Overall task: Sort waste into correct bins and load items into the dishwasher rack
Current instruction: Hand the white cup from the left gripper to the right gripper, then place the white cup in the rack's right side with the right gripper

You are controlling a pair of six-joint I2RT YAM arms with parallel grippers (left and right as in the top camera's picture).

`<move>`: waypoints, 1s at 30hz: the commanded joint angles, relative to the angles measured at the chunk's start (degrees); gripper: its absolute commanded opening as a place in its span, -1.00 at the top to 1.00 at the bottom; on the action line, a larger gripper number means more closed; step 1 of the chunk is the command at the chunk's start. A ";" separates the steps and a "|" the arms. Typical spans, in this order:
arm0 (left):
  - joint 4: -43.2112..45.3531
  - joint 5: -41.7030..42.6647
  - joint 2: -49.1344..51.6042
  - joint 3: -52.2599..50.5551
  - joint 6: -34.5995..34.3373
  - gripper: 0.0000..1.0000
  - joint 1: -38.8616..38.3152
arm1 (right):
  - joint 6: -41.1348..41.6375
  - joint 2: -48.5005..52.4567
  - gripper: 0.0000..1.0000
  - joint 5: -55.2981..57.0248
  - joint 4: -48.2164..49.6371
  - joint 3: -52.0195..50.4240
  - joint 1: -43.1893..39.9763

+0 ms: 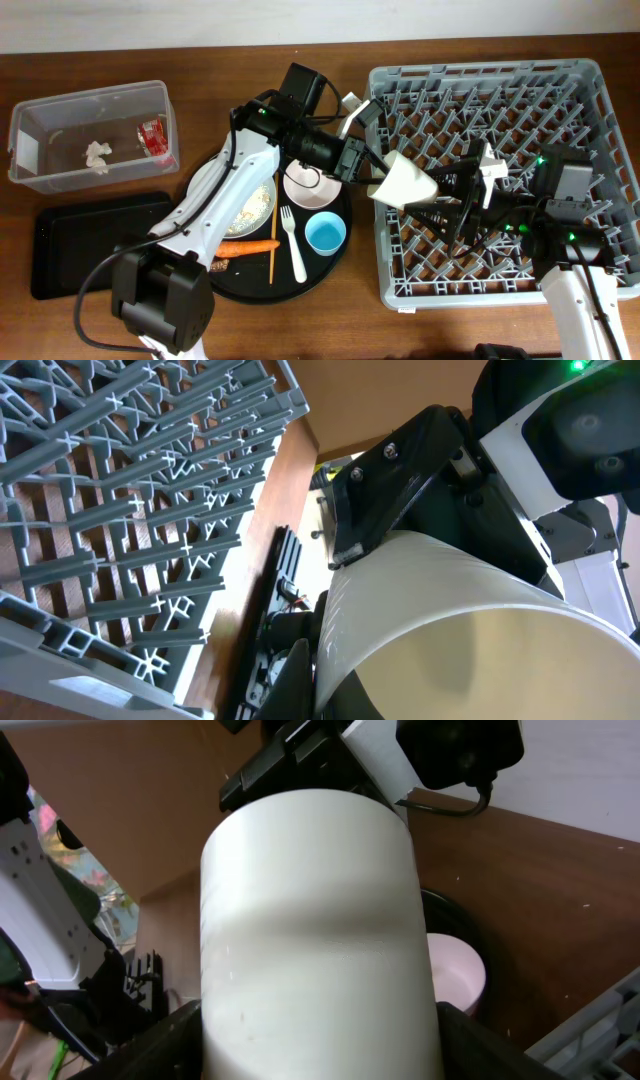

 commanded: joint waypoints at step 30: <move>-4.20 -26.88 -1.86 0.94 -1.75 0.83 1.42 | 6.67 0.09 0.22 2.62 2.21 0.46 1.09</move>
